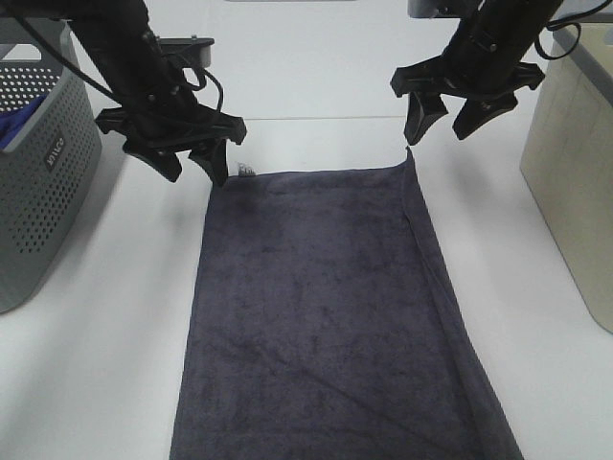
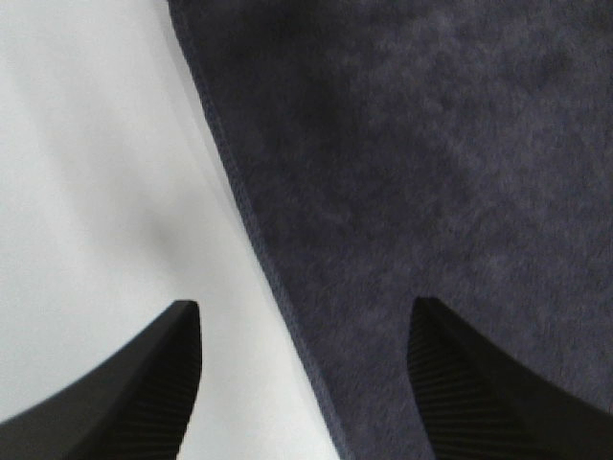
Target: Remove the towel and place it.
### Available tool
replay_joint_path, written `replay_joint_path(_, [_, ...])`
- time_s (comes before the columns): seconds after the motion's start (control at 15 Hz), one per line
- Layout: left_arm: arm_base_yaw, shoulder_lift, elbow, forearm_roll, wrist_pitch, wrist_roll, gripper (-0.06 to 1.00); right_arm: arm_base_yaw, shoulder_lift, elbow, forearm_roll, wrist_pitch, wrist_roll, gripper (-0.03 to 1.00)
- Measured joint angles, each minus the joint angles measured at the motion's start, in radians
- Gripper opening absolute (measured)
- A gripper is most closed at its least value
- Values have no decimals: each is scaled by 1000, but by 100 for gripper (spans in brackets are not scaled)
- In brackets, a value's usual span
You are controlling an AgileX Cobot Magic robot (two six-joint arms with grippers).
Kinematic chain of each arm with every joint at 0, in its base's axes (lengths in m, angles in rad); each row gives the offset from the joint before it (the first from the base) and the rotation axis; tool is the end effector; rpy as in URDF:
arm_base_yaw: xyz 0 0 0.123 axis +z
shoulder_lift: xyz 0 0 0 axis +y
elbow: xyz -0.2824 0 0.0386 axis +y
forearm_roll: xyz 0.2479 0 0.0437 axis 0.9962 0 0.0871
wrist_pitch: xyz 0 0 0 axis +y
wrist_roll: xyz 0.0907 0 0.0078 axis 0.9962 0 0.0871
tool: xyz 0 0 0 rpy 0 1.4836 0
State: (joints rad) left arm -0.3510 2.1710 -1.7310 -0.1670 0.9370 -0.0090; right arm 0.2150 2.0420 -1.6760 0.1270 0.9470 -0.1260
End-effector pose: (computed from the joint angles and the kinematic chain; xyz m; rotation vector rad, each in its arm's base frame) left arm 0.4275 -0.1695 0.1816 0.3760 2.8541 -0.2835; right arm 0.4284 0.1031 0.2240 -0.3968 2.7685 0.1839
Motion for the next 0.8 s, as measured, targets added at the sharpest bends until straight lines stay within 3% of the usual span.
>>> replay_joint_path(0.4, [108, 247, -240, -62, -1, -3, 59, 0, 242, -250, -25, 13, 5, 65])
replay_joint_path(0.8, [111, 350, -340, -93, -45, 28, 59, -70, 368, -335, 47, 3, 5, 65])
